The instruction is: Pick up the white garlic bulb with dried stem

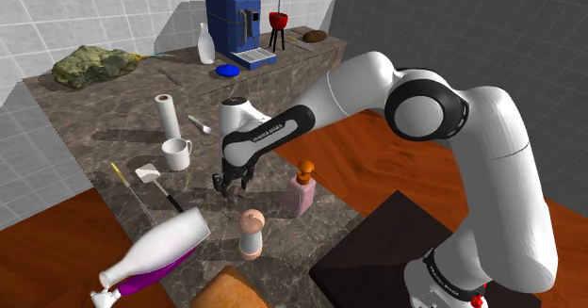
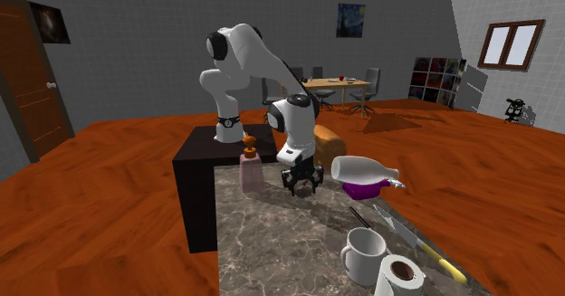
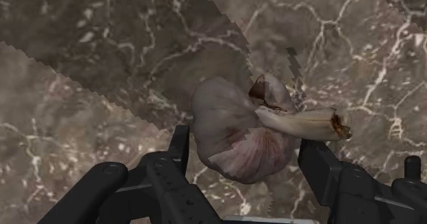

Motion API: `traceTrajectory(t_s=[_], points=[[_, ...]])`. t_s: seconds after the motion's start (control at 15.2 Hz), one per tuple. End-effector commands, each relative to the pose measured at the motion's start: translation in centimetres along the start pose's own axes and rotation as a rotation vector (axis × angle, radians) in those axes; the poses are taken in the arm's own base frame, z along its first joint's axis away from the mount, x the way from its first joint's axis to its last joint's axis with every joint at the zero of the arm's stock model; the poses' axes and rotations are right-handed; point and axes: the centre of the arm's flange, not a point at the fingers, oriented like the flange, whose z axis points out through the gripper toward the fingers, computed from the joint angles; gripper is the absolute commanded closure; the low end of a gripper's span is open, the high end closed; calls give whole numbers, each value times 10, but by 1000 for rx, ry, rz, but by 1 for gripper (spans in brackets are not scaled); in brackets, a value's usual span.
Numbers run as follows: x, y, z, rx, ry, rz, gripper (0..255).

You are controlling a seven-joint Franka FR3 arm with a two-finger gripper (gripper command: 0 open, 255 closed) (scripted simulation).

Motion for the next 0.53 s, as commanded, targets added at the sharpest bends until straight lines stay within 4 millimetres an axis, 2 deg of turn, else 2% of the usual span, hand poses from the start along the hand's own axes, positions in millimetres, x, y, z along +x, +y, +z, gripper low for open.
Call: traceTrajectory(t_s=[0.0,0.46], points=[[-2,-1,-9,0,0,0,255],[-6,-4,-46,0,0,0,255]])
